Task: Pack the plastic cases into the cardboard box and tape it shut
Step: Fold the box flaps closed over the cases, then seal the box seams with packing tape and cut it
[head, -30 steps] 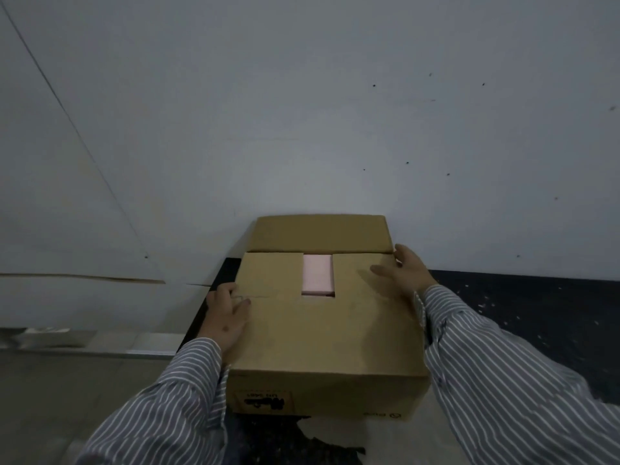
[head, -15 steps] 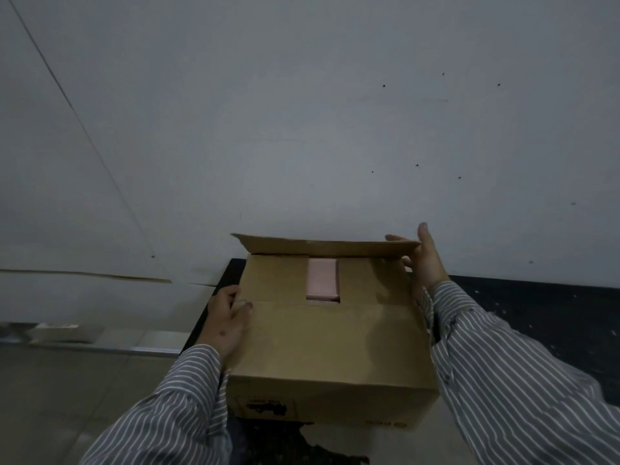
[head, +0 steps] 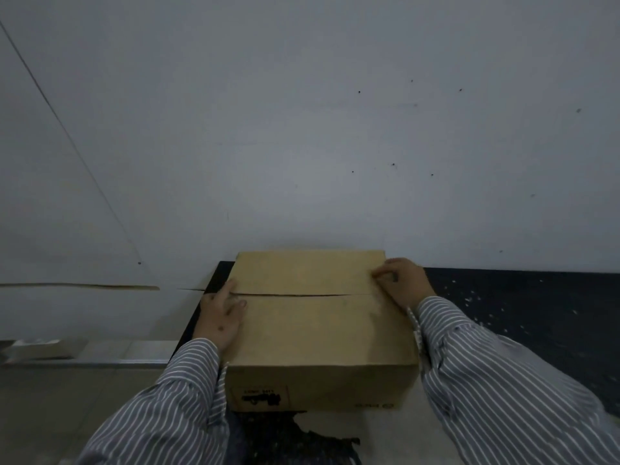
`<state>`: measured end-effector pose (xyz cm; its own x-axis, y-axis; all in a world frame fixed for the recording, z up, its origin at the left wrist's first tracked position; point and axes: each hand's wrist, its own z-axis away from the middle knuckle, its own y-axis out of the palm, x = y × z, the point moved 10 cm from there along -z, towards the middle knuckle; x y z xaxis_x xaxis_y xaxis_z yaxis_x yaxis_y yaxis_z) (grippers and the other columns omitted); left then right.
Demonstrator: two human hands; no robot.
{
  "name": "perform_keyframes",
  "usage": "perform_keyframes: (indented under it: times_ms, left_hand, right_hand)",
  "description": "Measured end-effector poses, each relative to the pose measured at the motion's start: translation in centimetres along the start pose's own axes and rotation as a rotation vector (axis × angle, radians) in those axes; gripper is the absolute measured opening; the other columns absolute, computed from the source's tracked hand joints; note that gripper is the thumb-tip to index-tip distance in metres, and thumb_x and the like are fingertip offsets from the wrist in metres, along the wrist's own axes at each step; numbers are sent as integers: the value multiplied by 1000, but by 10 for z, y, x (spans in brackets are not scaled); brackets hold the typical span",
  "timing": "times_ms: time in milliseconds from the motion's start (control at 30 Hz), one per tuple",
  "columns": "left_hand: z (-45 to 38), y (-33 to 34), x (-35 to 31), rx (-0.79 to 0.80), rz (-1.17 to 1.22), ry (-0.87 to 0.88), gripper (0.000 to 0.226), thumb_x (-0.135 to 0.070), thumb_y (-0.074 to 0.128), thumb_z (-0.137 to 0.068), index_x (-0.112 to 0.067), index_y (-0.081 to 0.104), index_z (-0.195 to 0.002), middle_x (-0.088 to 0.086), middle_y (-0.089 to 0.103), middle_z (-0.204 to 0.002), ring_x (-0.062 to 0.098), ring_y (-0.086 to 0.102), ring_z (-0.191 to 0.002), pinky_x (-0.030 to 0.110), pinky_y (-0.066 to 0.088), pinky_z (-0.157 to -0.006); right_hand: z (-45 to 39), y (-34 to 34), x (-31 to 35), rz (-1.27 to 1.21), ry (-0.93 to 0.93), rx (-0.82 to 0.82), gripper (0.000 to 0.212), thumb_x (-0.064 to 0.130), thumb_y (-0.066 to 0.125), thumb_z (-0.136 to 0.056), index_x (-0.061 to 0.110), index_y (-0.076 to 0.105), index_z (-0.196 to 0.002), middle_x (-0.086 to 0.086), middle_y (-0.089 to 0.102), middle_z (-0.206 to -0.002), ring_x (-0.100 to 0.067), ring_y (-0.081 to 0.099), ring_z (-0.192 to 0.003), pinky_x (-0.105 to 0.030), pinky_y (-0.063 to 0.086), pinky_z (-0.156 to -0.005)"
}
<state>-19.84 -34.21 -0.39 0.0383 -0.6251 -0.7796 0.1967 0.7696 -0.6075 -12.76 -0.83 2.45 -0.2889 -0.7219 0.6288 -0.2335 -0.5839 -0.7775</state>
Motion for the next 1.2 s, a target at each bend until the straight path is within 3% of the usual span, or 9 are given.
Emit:
perform_keyframes:
  times_ms: [133, 233, 367, 500, 633, 733, 933, 1067, 1200]
  left_hand:
    - [3, 6, -3, 16, -63, -16, 49, -28, 43, -97, -20, 31, -144, 14, 21, -148, 34, 34, -131, 40, 24, -112]
    - [5, 15, -7, 35, -83, -26, 51, -30, 40, -98, -20, 27, -145, 12, 18, -147, 32, 33, -131, 39, 22, -113]
    - [3, 22, -13, 52, -128, -14, 50, -31, 39, -98, -18, 27, -145, 13, 17, -145, 32, 34, -129, 37, 23, -112]
    - [7, 13, -24, -51, -341, -22, 38, -31, 38, -98, -18, 34, -133, 10, 14, -147, 31, 23, -133, 48, 22, -113]
    - [19, 26, -44, 8, -703, -42, 42, -19, 38, -95, -28, 30, -135, 6, -3, -155, 32, -5, -142, 63, 6, -112]
    - [40, 58, -80, 37, -871, 112, 52, -21, 44, -93, -31, 27, -141, 6, 1, -157, 33, -4, -143, 62, 11, -111]
    - [94, 158, -154, 150, -783, 474, 46, -27, 43, -91, -34, 36, -136, -1, 12, -156, 29, -5, -144, 63, 4, -110]
    - [144, 237, -201, 176, -781, 689, 44, -30, 41, -93, -34, 37, -137, -1, 15, -154, 28, -3, -144, 58, -1, -113]
    - [192, 320, -205, 387, -767, 773, 44, -24, 41, -95, -29, 36, -138, 2, 13, -155, 26, -7, -145, 54, -6, -115]
  right_hand:
    - [13, 7, 25, 291, -98, -1, 26, 18, 48, -92, 17, 69, -106, -10, 60, -120, -31, 52, -113, -39, 44, -100]
    - [28, 13, 28, 381, -111, 4, 37, 38, 44, -93, 12, 60, -113, -10, 57, -122, -28, 49, -115, -37, 42, -97]
    - [44, 28, 11, 423, -59, 150, 64, 53, 33, -94, 17, 22, -146, -1, 16, -158, -21, 16, -145, -45, 17, -117]
    - [52, 37, 2, 460, -41, 236, 67, 52, 26, -95, 22, 2, -149, 3, -7, -159, -17, -4, -147, -49, 9, -117]
    - [61, 35, 2, 428, -57, 231, 69, 50, 29, -95, 19, 0, -150, 0, -7, -159, -19, -5, -147, -48, 11, -118]
    - [76, 27, -2, 314, -106, 259, 69, 46, 35, -96, 16, 2, -149, 0, -6, -159, -18, -5, -147, -42, 10, -119]
    - [115, -14, -47, 119, -72, 276, 62, 39, 45, -94, 21, 17, -147, 2, 17, -157, -18, 27, -140, -34, 24, -115]
    - [146, -39, -131, 261, 89, 322, 63, 42, 50, -91, 17, 27, -145, -2, 27, -154, -19, 28, -140, -32, 23, -115]
    - [184, -65, -208, 369, 259, 352, 64, 44, 57, -86, 18, 35, -141, -2, 34, -149, -22, 32, -136, -34, 30, -112]
